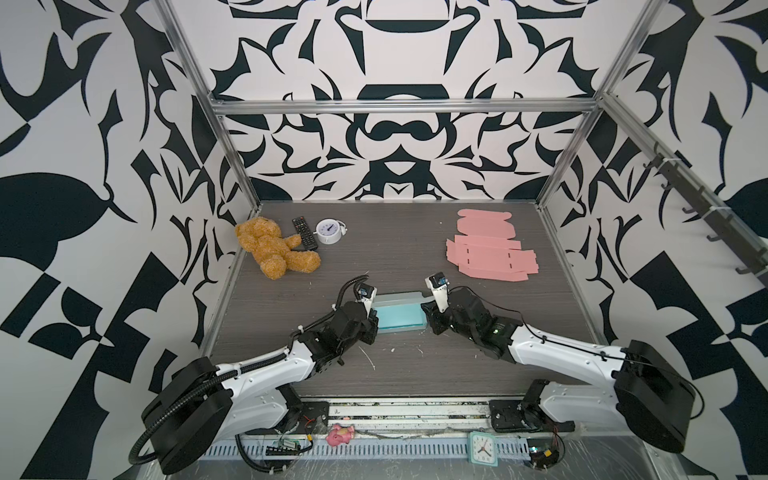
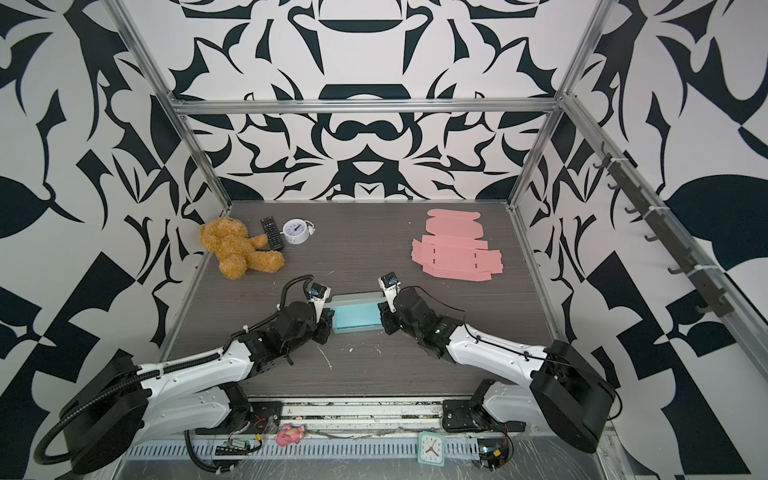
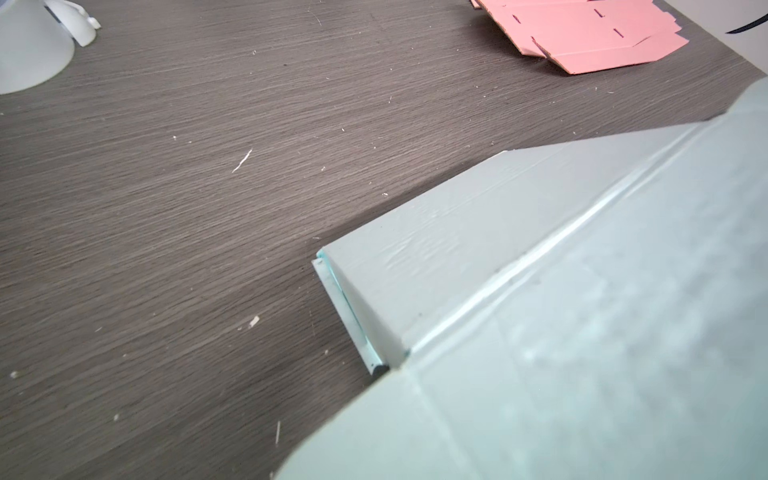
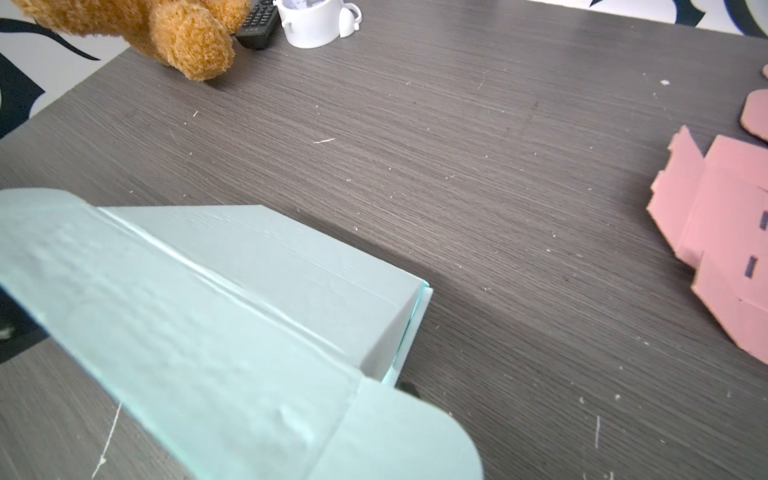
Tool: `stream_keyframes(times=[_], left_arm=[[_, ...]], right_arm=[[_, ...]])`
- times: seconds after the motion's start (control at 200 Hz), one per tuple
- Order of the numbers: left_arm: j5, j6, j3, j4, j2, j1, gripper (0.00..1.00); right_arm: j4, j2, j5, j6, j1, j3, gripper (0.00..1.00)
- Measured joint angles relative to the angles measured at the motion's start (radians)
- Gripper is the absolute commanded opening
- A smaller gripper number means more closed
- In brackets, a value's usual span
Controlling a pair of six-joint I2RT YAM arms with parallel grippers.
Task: Fold the paper box
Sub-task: 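Open both grippers and lift them off the closed box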
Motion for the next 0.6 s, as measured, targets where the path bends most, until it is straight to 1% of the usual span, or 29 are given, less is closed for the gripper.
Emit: stream_keyframes(times=[0.135, 0.315, 0.42, 0.465, 0.55, 0.595, 0.6], left_arm=[[0.006, -0.023, -0.027, -0.002, -0.016, -0.007, 0.29], [0.038, -0.077, -0.047, -0.054, -0.092, -0.008, 0.53], [0.058, -0.106, -0.046, -0.114, -0.159, -0.009, 0.71], [0.068, -0.117, -0.045, -0.145, -0.188, -0.009, 0.77], [0.086, -0.151, -0.036, -0.213, -0.235, -0.009, 0.84], [0.098, -0.161, -0.025, -0.260, -0.257, -0.009, 0.84], [0.099, -0.163, -0.024, -0.264, -0.259, -0.009, 0.86]], right_arm=[[-0.002, -0.023, 0.000, 0.002, 0.000, -0.013, 0.38], [-0.011, -0.051, -0.001, 0.005, 0.000, -0.026, 0.40], [-0.026, -0.078, -0.003, 0.009, 0.000, -0.035, 0.41], [-0.033, -0.092, -0.004, 0.013, 0.000, -0.040, 0.42], [-0.054, -0.121, -0.003, 0.026, 0.000, -0.050, 0.46], [-0.060, -0.140, -0.003, 0.034, 0.000, -0.056, 0.48], [-0.060, -0.142, -0.003, 0.035, 0.000, -0.057, 0.48]])
